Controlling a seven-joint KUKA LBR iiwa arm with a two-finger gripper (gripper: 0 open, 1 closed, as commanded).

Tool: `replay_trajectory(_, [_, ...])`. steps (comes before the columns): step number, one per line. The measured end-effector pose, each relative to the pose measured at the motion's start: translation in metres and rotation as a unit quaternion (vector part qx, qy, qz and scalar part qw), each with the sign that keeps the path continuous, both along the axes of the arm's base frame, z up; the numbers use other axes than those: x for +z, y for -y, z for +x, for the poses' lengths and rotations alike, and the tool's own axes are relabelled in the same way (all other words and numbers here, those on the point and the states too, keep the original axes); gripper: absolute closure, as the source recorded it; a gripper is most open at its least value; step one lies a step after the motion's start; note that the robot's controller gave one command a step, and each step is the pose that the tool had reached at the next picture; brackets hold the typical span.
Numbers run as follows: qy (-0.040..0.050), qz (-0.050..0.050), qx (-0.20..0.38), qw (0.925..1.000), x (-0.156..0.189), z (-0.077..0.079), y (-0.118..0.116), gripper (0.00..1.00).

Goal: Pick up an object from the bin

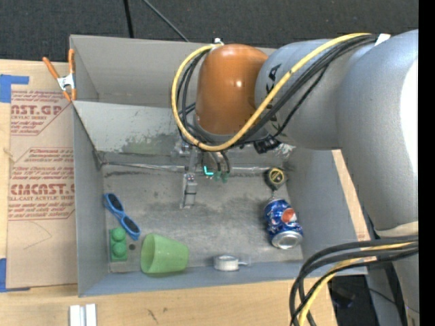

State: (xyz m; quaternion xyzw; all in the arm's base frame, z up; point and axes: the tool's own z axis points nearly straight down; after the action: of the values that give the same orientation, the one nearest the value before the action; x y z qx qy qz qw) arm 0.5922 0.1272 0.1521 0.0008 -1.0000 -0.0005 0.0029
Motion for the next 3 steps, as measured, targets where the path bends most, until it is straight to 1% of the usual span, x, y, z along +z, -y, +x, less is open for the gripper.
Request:
replay_trajectory(1, [0.0014, 0.001, 0.105, 0.9945, -0.062, -0.025, -0.069, 0.00])
replay_trajectory(2, [0.0255, 0.006, 0.129, 0.9913, -0.075, -0.083, -0.100, 0.00])
replay_trajectory(3, [0.0095, 0.002, 0.185, 0.9827, -0.071, -0.109, -0.104, 0.00])
